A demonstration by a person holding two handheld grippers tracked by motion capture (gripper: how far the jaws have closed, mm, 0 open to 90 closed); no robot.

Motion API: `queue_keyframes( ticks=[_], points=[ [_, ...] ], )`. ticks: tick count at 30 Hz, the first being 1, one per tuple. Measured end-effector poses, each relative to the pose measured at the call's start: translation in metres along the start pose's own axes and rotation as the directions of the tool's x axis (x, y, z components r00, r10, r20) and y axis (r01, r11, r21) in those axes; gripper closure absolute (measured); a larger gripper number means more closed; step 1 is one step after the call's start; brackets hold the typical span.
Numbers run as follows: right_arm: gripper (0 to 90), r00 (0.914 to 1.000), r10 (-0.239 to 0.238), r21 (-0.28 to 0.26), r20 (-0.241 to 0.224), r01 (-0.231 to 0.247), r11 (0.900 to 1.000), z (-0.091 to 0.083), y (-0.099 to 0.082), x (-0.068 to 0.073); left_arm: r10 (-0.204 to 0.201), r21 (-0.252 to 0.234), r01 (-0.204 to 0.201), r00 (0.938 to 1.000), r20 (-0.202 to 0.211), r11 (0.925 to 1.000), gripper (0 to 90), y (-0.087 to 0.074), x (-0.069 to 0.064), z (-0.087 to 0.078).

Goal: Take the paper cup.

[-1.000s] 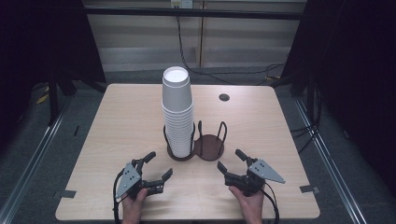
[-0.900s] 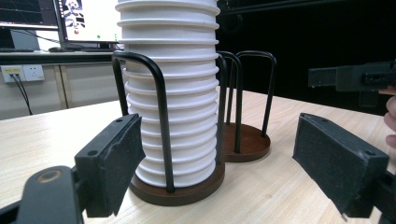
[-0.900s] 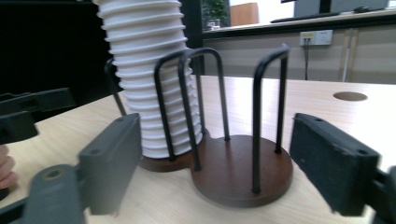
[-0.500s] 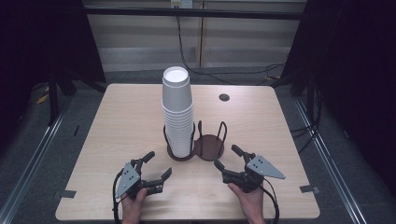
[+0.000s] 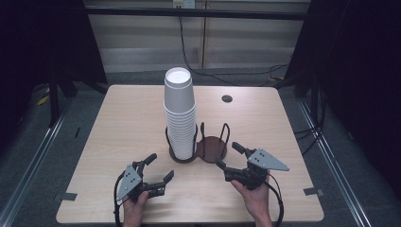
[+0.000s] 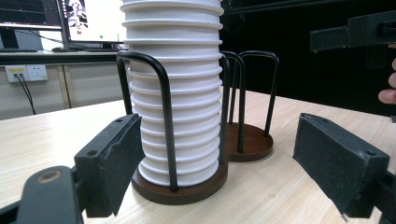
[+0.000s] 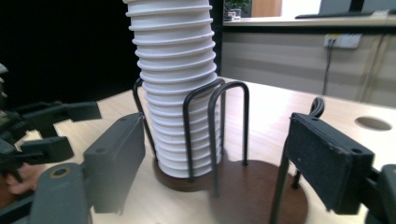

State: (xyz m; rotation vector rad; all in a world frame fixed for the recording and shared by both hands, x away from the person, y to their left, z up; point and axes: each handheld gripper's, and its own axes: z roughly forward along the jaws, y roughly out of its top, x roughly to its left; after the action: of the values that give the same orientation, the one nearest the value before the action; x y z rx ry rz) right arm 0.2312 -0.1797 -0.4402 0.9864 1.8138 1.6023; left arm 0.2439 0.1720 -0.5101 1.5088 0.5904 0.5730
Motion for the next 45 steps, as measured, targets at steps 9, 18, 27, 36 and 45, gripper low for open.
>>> queue_keyframes(
  ticks=[9,18,27,36,45],
  points=[
    [21.8,0.9966,-0.013,0.017,-0.081,0.015,0.9997,0.006,0.018,0.002,-0.011,-0.002,0.011,0.9999,0.004,0.9999,15.7,0.000,-0.001,0.000],
    [24.4,0.9938,0.005,0.083,-0.111,0.004,0.9966,0.010,0.035,0.000,-0.001,0.000,0.001,1.0000,0.000,1.0000,15.7,0.000,0.000,0.000],
    [23.7,0.9859,0.012,0.112,-0.167,0.007,0.9937,0.014,0.050,-0.003,-0.014,-0.003,0.014,0.9999,0.009,0.9999,15.7,0.000,-0.001,0.000],
    [17.2,0.9730,-0.004,0.133,-0.231,0.036,0.9905,0.024,0.070,-0.001,-0.011,-0.002,0.011,0.9998,0.016,0.9999,15.7,0.000,0.000,0.000],
    [15.0,0.9591,-0.042,0.141,-0.280,0.084,0.9864,0.036,0.093,0.003,-0.012,-0.002,0.012,0.9998,0.017,0.9999,15.7,0.000,0.000,0.000]
  ],
)
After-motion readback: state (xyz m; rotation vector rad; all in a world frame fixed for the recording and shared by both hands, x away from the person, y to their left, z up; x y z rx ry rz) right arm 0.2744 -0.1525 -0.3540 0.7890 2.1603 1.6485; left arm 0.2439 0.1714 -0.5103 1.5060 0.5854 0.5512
